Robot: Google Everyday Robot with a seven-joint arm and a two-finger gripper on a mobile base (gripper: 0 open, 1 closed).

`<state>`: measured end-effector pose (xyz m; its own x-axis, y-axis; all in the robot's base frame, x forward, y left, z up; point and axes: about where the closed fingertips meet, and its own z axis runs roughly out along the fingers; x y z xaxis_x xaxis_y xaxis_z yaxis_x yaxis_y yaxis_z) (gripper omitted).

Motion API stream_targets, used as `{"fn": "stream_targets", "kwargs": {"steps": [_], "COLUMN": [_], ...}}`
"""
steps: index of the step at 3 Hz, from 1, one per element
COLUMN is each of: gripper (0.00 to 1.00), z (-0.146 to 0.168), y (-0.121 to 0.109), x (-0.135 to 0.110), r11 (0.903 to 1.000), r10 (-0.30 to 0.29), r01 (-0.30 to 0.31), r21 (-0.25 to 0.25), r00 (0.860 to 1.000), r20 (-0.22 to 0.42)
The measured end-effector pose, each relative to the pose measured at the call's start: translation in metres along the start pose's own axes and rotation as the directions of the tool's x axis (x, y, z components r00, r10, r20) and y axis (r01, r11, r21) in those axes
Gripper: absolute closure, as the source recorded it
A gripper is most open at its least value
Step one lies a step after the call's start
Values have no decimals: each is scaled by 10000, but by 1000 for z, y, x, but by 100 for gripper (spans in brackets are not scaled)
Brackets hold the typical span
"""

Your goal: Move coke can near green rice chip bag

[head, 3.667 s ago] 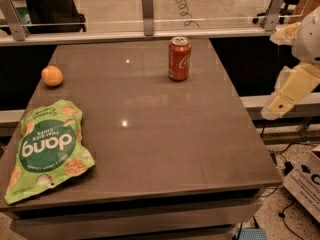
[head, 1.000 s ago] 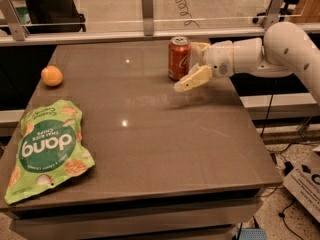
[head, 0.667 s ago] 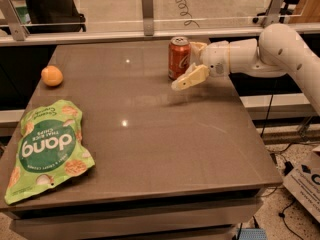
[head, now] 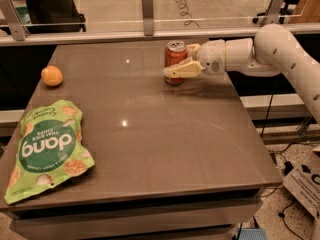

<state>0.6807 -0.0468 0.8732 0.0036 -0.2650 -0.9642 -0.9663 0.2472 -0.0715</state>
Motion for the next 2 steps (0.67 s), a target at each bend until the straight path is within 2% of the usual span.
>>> {"fn": "stream_targets", "kwargs": {"steps": [1, 2], "gripper": [64, 87], "z": [-4, -9], "y": [-2, -3], "x": [0, -8], "r11": [10000, 9990], "r10": [81, 456], "r01": [-81, -455], "r21": [5, -29], "r00": [10000, 9987], "r20": [7, 238]}}
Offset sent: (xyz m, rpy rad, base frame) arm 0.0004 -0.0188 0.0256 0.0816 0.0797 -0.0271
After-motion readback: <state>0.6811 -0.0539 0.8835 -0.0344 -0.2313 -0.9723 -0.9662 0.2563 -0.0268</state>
